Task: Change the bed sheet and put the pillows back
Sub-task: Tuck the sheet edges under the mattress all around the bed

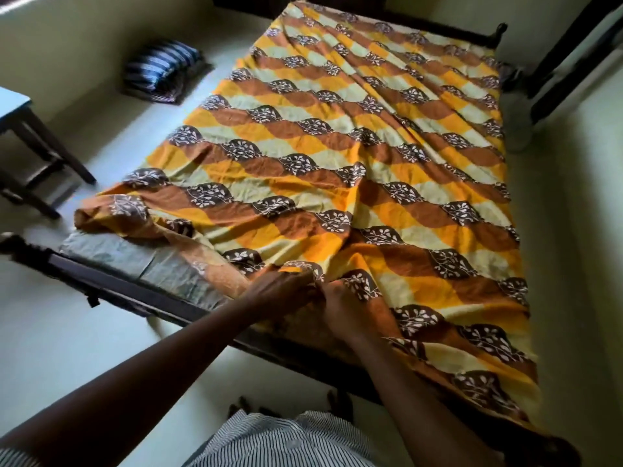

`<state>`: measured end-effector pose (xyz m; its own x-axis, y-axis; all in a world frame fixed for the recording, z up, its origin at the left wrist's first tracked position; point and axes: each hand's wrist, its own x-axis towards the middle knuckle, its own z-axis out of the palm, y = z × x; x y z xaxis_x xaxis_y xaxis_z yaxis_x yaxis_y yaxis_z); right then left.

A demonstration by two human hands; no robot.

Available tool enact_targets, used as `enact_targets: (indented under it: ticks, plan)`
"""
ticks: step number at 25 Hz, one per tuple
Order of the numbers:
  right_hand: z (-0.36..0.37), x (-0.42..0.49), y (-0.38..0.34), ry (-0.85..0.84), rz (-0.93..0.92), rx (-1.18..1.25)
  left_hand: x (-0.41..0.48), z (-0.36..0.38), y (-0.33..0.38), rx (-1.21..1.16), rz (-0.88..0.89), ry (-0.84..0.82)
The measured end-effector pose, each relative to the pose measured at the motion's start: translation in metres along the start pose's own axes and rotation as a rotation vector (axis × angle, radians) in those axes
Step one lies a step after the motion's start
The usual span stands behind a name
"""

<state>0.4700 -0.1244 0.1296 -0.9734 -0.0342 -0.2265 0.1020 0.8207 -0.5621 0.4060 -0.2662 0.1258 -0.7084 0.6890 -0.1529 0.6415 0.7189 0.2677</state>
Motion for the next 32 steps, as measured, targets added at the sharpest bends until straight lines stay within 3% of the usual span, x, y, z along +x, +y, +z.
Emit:
enact_targets:
  ticks: [3,5,7,9,11,14,15,19,22,24,25,28,29,32]
  plan:
    - [0.001,0.003,-0.003,0.199,0.061,0.013,-0.023,-0.002,-0.06,0.135,0.033,-0.185]
    - [0.009,-0.003,-0.001,0.28,0.109,-0.031,-0.04,0.026,-0.135,0.172,-0.048,-0.295]
    - [0.019,-0.006,0.006,0.248,0.244,-0.106,-0.026,0.104,-0.242,0.06,-0.175,-0.328]
    - [0.03,-0.009,0.004,0.14,0.321,-0.102,-0.01,0.156,-0.301,-0.139,-0.173,-0.197]
    - [0.044,0.002,-0.021,0.038,0.255,0.054,-0.017,0.098,-0.251,-0.247,-0.226,-0.114]
    - [0.061,0.046,-0.084,-0.045,0.079,0.201,-0.041,-0.009,-0.155,-0.116,-0.009,0.054]
    - [0.064,0.061,-0.101,-0.06,0.046,0.195,-0.045,-0.021,-0.151,-0.108,0.04,0.088]
    - [0.063,0.096,-0.119,0.094,-0.002,0.019,-0.06,-0.029,-0.205,0.015,0.102,-0.083]
    - [0.068,0.109,-0.119,0.185,-0.001,-0.154,-0.067,-0.027,-0.272,0.183,-0.141,-0.17]
    - [0.079,0.117,-0.121,0.189,0.098,-0.142,-0.069,-0.023,-0.317,0.246,-0.311,-0.147]
    - [0.085,0.12,-0.12,0.176,0.161,-0.13,-0.066,-0.022,-0.337,0.198,-0.4,-0.104]
    - [0.098,0.144,-0.128,0.063,0.317,-0.112,-0.047,-0.037,-0.354,-0.408,-0.632,0.0]
    - [0.1,0.153,-0.141,0.014,0.305,-0.052,-0.038,-0.043,-0.349,-0.458,-0.584,0.007]
    - [0.097,0.191,-0.194,-0.103,0.13,0.109,-0.021,-0.067,-0.327,-0.297,-0.226,0.042]
